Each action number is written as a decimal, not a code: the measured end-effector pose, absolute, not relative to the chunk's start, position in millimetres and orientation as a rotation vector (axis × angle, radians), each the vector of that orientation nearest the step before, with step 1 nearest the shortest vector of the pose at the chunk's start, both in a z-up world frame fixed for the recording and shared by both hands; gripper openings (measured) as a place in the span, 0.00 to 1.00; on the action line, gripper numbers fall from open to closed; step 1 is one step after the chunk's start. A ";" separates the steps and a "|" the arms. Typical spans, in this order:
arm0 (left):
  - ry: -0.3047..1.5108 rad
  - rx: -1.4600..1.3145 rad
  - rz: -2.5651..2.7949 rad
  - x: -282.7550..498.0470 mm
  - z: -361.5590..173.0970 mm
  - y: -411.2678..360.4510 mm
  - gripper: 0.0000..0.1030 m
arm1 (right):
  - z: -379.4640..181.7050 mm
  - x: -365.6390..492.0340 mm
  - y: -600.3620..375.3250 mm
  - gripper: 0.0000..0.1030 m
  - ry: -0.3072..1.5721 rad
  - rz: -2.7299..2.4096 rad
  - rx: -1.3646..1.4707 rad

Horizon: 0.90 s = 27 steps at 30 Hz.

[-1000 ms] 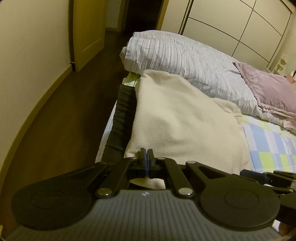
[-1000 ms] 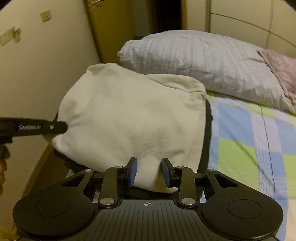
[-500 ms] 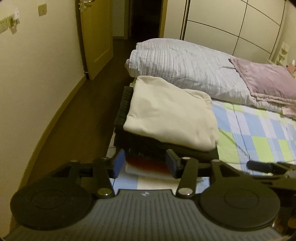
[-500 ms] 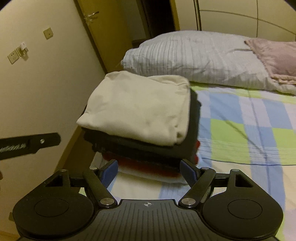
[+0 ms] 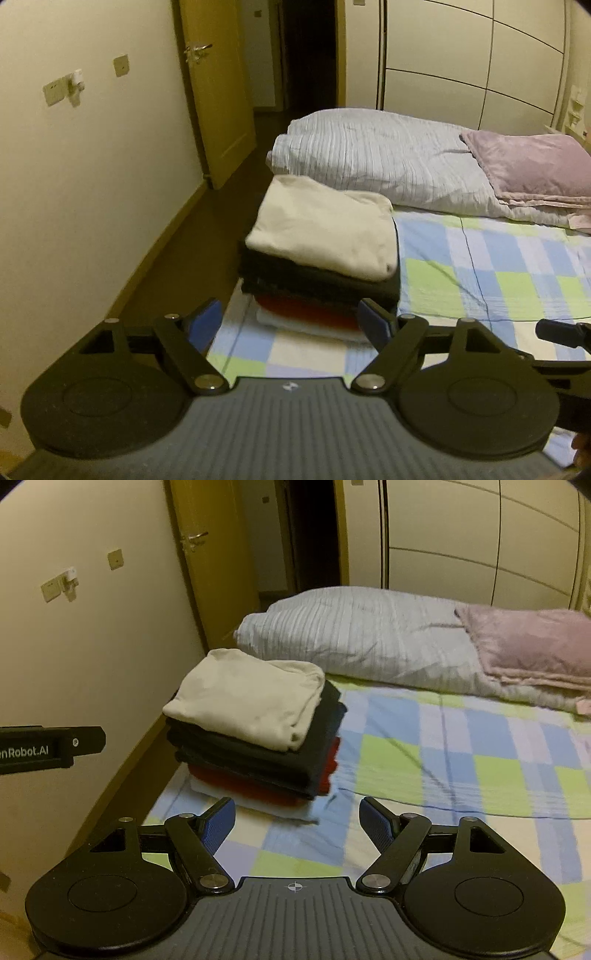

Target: Fold clothes

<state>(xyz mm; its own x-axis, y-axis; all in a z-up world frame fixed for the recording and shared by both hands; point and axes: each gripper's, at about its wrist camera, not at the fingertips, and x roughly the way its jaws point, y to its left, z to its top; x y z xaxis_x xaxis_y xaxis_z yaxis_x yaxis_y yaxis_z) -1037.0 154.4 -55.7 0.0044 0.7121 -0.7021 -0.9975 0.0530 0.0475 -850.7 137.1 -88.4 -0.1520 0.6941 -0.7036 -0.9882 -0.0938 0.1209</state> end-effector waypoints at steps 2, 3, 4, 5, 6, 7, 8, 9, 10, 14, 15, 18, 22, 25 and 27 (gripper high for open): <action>0.646 -0.554 1.460 -1029.8 -51.4 137.2 0.76 | -87.4 -842.6 120.9 0.75 0.698 1.616 -0.572; 0.648 -0.559 1.459 -1027.1 -51.7 129.2 0.76 | -87.1 -838.6 112.6 0.75 0.705 1.620 -0.573; 0.650 -0.566 1.458 -1023.8 -51.4 119.6 0.76 | -87.1 -834.7 104.0 0.75 0.717 1.629 -0.576; 0.654 -0.574 1.458 -1020.5 -51.7 110.0 0.76 | -87.6 -832.1 96.9 0.75 0.728 1.638 -0.581; 0.659 -0.582 1.460 -1017.6 -52.1 101.3 0.76 | -88.1 -829.7 89.7 0.75 0.737 1.645 -0.587; 0.667 -0.590 1.462 -1014.8 -52.8 93.4 0.76 | -88.3 -828.0 82.0 0.75 0.741 1.645 -0.594; 0.676 -0.596 1.463 -1012.7 -53.3 86.7 0.76 | -88.3 -826.2 74.0 0.75 0.744 1.644 -0.601; 0.684 -0.602 1.464 -1010.4 -53.5 79.3 0.76 | -88.2 -824.4 66.3 0.75 0.748 1.644 -0.606; 0.690 -0.607 1.466 -1008.0 -53.6 70.8 0.76 | -88.0 -822.9 59.3 0.75 0.752 1.645 -0.608; 0.708 -0.628 1.466 -1001.6 -54.6 44.1 0.76 | -89.2 -818.8 33.6 0.75 0.777 1.650 -0.619; 0.711 -0.628 1.464 -1000.4 -54.8 38.7 0.76 | -89.6 -817.9 28.2 0.75 0.785 1.650 -0.618; 0.718 -0.629 1.462 -996.4 -55.3 23.0 0.76 | -90.2 -817.0 15.2 0.75 0.807 1.651 -0.621; 0.720 -0.635 1.465 -994.7 -55.7 6.7 0.76 | -89.7 -817.9 7.3 0.75 0.826 1.649 -0.627; 0.726 -0.648 1.454 -995.5 -58.0 2.4 0.76 | -87.8 -819.5 4.1 0.75 0.830 1.642 -0.633; 0.733 -0.659 1.443 -995.3 -61.3 1.6 0.76 | -86.3 -821.4 3.2 0.75 0.826 1.631 -0.647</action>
<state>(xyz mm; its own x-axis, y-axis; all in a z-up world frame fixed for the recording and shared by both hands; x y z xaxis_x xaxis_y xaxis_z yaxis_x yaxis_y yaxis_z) -995.3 1.6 -61.3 -0.0081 0.6270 -0.7790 -0.9989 0.0312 0.0355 -821.4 3.2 -86.3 -0.2093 0.5910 -0.7790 -0.9777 -0.1137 0.1764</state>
